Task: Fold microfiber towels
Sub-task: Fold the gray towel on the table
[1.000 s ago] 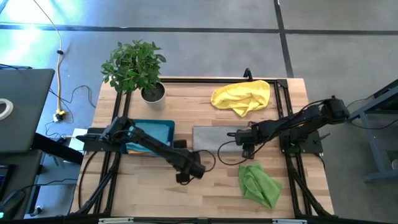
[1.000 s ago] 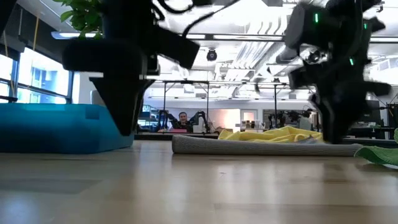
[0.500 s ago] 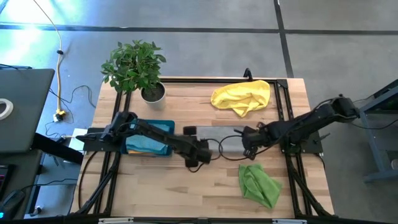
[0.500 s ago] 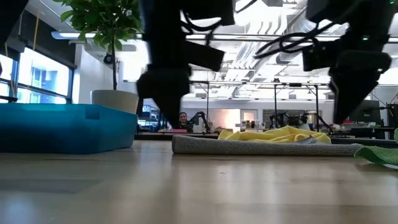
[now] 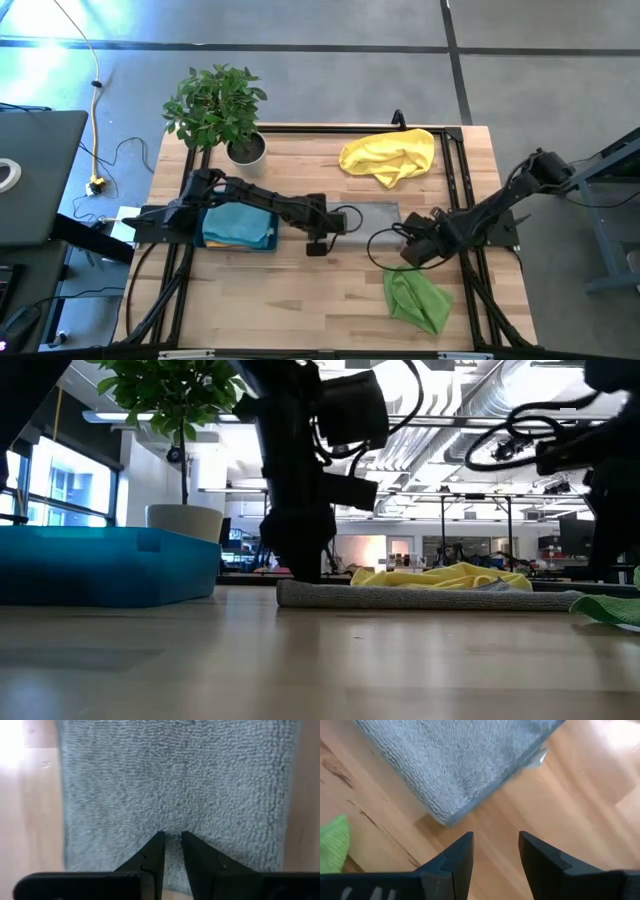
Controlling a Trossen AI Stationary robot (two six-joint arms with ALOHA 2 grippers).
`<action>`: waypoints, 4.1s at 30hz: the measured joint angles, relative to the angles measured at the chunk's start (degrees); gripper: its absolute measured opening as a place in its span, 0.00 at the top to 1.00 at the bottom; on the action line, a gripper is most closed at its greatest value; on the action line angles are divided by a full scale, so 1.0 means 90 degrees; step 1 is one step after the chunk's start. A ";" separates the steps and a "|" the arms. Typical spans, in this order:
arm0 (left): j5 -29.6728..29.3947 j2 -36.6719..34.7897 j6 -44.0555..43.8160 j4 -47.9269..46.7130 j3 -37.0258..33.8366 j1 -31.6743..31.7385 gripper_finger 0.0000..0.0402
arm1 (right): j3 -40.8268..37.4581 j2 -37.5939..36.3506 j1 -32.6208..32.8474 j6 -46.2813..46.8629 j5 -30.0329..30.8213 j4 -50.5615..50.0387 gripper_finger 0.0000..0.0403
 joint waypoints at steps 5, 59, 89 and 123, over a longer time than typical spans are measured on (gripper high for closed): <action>0.0327 -0.0079 -0.0521 0.0614 -0.0512 0.0016 0.90 | -0.0678 -0.0034 0.0101 0.0502 -0.0068 0.1196 0.63; -0.0272 -0.0023 -0.2964 0.2131 -0.0862 -0.1125 0.99 | -0.1159 -0.1599 -0.2549 -0.0789 -0.0828 0.1440 0.45; -0.0386 -0.0023 -0.2961 0.2204 -0.0862 -0.1064 0.99 | -0.1459 -0.1352 -0.3181 -0.1255 -0.0990 0.2016 0.45; -0.1449 0.0047 -0.2838 0.1895 -0.0390 -0.1137 0.98 | -0.1896 -0.0328 -0.2644 -0.0945 -0.0504 0.3831 0.99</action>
